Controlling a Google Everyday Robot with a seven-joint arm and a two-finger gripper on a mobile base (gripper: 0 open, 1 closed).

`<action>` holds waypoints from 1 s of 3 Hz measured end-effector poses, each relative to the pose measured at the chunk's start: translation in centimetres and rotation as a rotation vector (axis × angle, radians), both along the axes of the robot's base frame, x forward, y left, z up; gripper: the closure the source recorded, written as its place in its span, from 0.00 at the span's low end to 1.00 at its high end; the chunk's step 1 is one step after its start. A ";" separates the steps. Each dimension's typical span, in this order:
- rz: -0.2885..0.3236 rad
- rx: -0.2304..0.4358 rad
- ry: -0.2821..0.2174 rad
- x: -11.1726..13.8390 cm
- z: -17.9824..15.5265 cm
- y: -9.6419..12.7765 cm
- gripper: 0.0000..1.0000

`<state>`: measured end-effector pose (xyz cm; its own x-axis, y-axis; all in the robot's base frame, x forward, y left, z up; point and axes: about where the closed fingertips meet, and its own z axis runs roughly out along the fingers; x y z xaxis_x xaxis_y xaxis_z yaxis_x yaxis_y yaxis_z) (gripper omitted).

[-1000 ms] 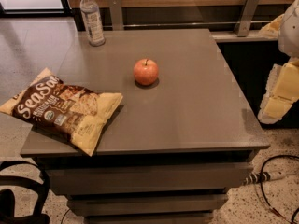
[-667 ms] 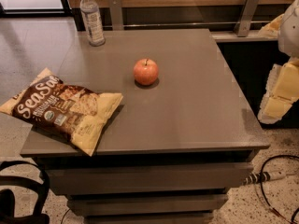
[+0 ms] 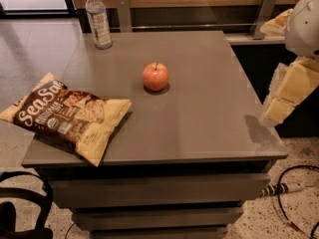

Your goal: Pick brown chip bag

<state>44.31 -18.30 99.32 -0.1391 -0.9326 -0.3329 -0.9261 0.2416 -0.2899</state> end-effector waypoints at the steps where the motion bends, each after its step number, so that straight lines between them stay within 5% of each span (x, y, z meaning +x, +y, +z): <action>1: 0.085 0.147 -0.023 -0.1 -0.3 5.1 0.00; 2: 0.129 0.265 -0.048 -0.4 -0.7 10.9 0.00; 3: 0.133 0.296 -0.068 -0.2 -1.5 16.3 0.00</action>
Offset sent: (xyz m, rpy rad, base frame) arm -0.0039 0.1800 -0.0193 0.4190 -0.0731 0.1733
